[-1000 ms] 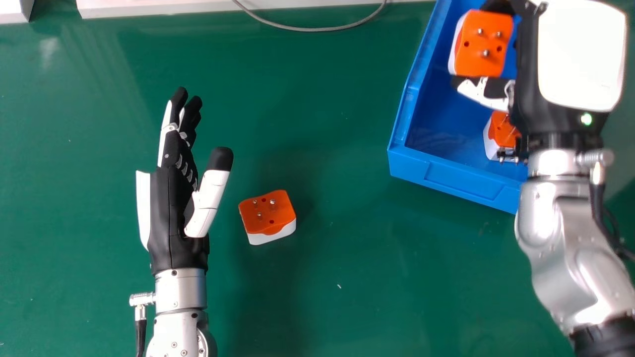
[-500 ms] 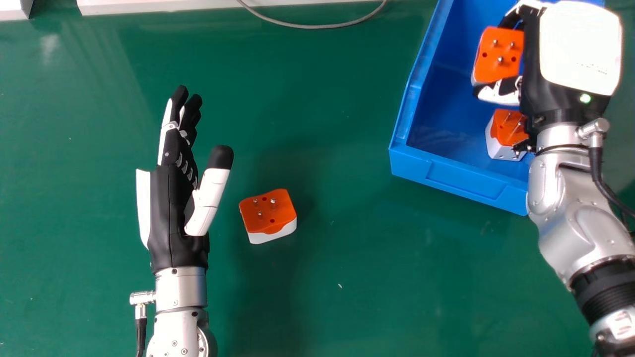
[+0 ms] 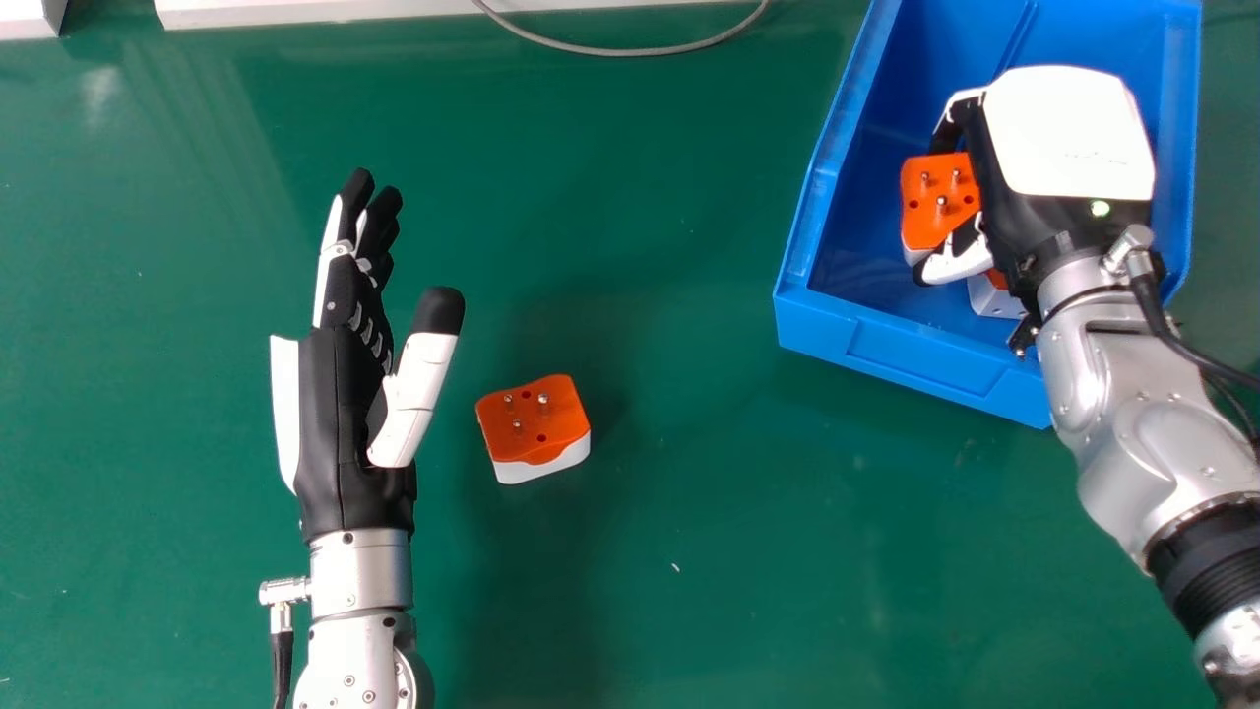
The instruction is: Pick all objects and put in blue box
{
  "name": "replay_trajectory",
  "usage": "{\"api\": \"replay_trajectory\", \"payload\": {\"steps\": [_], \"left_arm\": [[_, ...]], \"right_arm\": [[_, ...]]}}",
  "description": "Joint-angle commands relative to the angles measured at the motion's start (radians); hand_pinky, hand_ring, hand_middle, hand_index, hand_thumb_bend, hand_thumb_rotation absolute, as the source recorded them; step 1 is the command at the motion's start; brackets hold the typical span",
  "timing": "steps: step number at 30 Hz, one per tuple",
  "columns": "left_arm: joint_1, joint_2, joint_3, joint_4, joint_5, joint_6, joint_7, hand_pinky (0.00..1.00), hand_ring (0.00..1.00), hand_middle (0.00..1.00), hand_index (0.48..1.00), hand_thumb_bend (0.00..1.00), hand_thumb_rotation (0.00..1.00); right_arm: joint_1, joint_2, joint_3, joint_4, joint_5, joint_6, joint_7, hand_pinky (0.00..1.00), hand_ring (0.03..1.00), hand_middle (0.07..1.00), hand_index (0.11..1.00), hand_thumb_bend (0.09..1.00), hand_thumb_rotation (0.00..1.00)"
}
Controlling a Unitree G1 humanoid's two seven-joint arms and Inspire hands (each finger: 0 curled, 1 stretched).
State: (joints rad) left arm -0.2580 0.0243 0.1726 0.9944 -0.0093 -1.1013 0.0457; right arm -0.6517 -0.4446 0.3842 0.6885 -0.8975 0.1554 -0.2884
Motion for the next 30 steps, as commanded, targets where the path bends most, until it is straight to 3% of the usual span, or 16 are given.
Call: {"api": "replay_trajectory", "payload": {"steps": [1,3,6,12,17,19,21,22,24,25,28,30], "left_arm": [[-0.007,-0.006,-0.005,-0.004,0.004,-0.012,0.001,0.97,0.94,0.92,0.929,0.93,0.76],[-0.007,-0.005,-0.006,-0.003,0.008,-0.013,0.005,0.97,0.94,0.92,0.928,0.92,0.76],[-0.008,-0.005,-0.005,-0.001,0.003,-0.016,0.000,0.97,0.94,0.92,0.927,0.93,0.76],[-0.007,-0.005,-0.006,-0.002,0.009,-0.012,0.008,0.96,0.93,0.92,0.925,0.93,0.76],[-0.008,-0.005,-0.006,-0.002,0.009,-0.008,0.010,0.96,0.94,0.92,0.925,0.93,0.76],[-0.010,-0.004,-0.006,-0.001,0.009,-0.007,0.009,0.96,0.93,0.92,0.924,0.94,0.77],[-0.011,-0.003,-0.006,0.000,0.009,-0.006,0.009,0.96,0.93,0.92,0.923,0.94,0.76],[-0.011,-0.003,-0.006,0.001,0.009,-0.007,0.008,0.96,0.93,0.92,0.923,0.94,0.76],[-0.013,-0.002,-0.005,0.003,0.008,-0.008,0.006,0.96,0.93,0.92,0.923,0.94,0.76],[-0.014,-0.002,-0.005,0.004,0.009,-0.009,0.006,0.96,0.93,0.92,0.923,0.94,0.76],[-0.016,-0.001,-0.004,0.005,0.009,-0.009,0.007,0.96,0.94,0.92,0.925,0.93,0.76],[-0.018,-0.001,-0.005,0.007,0.008,-0.007,0.005,0.96,0.93,0.92,0.925,0.93,0.76]], "right_arm": [[-0.041,-0.025,0.001,-0.034,0.002,0.011,0.037,0.27,0.352,0.472,0.534,0.510,0.00],[-0.038,-0.020,-0.008,-0.040,0.016,0.012,0.044,0.25,0.348,0.467,0.533,0.509,0.00],[-0.035,-0.021,-0.001,-0.045,0.003,0.018,0.024,0.25,0.350,0.471,0.533,0.510,0.00],[-0.036,-0.024,-0.006,-0.054,0.009,0.024,0.038,0.25,0.347,0.466,0.535,0.510,0.00],[-0.037,-0.022,-0.002,-0.129,0.007,0.110,0.187,0.24,0.355,0.473,0.528,0.511,0.00],[-0.030,-0.024,-0.002,-0.167,0.005,0.144,0.248,0.26,0.368,0.487,0.564,0.515,0.00],[-0.033,-0.018,0.006,-0.180,-0.010,0.190,0.293,0.38,0.507,0.619,0.655,0.638,0.04],[-0.036,-0.014,0.012,-0.182,-0.020,0.214,0.309,0.38,0.507,0.619,0.655,0.638,0.04],[-0.036,-0.005,0.013,-0.191,-0.022,0.248,0.330,0.49,0.634,0.741,0.743,0.742,0.10],[-0.037,-0.004,0.015,-0.193,-0.024,0.259,0.336,0.49,0.634,0.741,0.743,0.742,0.10],[-0.034,-0.008,0.023,-0.208,-0.027,0.284,0.359,0.68,0.810,0.868,0.859,0.846,0.17],[-0.030,-0.009,0.022,-0.222,-0.023,0.293,0.366,0.74,0.848,0.894,0.887,0.864,0.19]]}}
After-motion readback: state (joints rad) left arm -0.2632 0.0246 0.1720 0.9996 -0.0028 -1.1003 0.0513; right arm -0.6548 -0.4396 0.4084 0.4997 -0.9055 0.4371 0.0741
